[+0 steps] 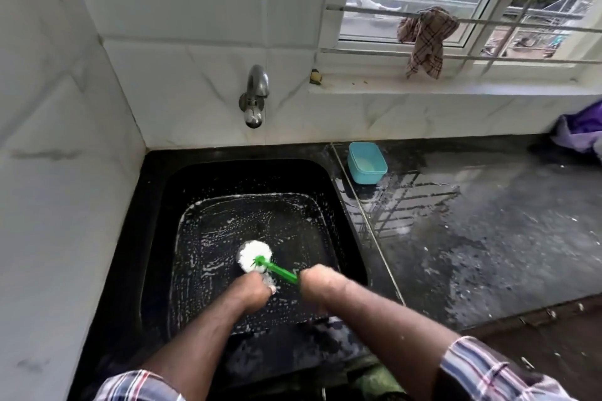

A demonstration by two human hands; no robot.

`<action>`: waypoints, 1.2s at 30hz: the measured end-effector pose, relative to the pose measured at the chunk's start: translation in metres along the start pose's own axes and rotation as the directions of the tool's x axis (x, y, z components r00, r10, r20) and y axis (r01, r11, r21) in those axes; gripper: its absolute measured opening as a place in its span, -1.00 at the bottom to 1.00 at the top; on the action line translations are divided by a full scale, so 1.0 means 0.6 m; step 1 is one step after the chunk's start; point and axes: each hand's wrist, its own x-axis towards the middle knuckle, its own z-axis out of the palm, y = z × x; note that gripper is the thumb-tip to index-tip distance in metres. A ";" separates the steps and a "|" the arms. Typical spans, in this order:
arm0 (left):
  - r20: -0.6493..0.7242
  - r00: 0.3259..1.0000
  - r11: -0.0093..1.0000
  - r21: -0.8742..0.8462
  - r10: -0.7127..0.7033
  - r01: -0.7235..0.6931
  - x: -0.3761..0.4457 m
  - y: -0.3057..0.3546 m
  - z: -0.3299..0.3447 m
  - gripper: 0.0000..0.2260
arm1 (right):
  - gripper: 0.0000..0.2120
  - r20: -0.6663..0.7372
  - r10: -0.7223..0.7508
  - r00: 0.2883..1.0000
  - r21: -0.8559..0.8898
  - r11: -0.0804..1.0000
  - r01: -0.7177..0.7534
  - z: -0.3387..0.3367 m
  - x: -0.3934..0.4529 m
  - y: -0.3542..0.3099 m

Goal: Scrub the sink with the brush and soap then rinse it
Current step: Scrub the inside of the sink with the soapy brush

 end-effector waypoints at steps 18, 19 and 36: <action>0.020 1.000 0.996 -0.084 -0.009 0.010 0.032 0.014 0.029 -0.62 | -0.74 0.061 -0.038 0.997 -0.016 0.999 0.039 -0.029 -0.010 0.065; 0.023 1.000 0.996 -0.086 -0.006 0.008 0.032 0.014 0.028 -0.63 | -0.75 0.015 -0.019 1.000 -0.024 1.000 0.019 -0.033 -0.004 0.070; 0.037 0.999 0.995 -0.103 0.012 -0.008 0.016 0.004 0.014 -0.70 | -0.65 -0.026 0.031 0.999 0.149 0.988 -0.026 0.024 0.028 0.020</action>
